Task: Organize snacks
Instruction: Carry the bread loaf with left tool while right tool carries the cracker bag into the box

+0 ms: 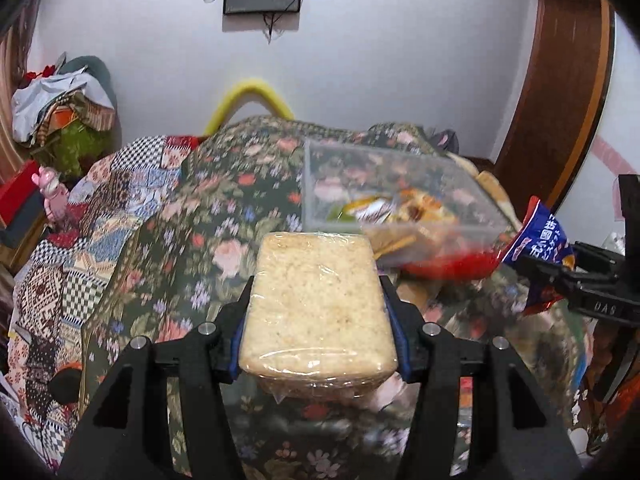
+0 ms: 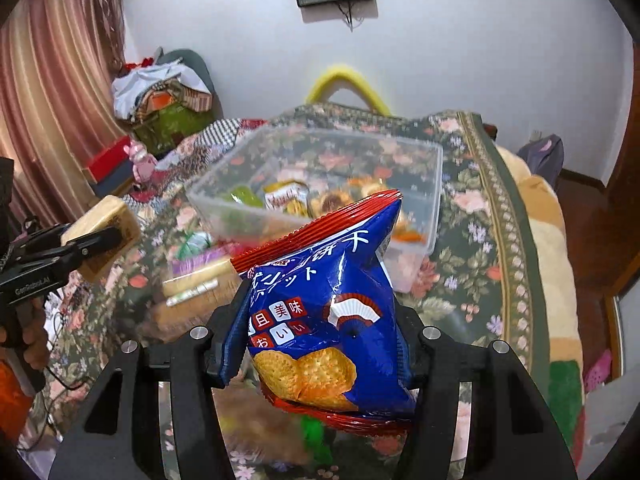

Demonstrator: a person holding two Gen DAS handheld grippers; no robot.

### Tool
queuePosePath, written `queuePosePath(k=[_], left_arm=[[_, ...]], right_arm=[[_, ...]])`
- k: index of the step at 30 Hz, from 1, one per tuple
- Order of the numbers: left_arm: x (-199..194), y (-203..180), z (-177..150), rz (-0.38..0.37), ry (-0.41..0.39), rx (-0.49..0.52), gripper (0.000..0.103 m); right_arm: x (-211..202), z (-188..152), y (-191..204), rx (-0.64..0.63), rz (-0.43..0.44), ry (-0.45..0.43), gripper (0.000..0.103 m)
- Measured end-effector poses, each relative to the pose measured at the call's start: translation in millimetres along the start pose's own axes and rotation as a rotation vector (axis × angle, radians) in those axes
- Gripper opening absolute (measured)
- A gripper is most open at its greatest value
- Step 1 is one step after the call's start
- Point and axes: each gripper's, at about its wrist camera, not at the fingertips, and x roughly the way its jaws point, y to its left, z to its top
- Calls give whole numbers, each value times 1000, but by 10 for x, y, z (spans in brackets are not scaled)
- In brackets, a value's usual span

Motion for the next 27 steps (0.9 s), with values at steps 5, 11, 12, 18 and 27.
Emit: queuePosePath(k=[5, 11, 12, 18, 27], left_arm=[[25, -113, 179, -29, -25, 8, 55], [131, -277, 397, -40, -50, 42, 55], [163, -300, 437, -40, -52, 48, 55], [397, -375, 631, -40, -49, 60, 55], [982, -379, 862, -29, -1, 41, 55]], right_arm=[[-81, 127, 25, -11, 4, -49, 54], [-63, 292, -5, -8, 3, -92, 54], [-55, 318, -11, -8, 2, -98, 54], [115, 531, -84, 3, -6, -117, 54], [509, 730, -262, 45, -19, -75, 54]])
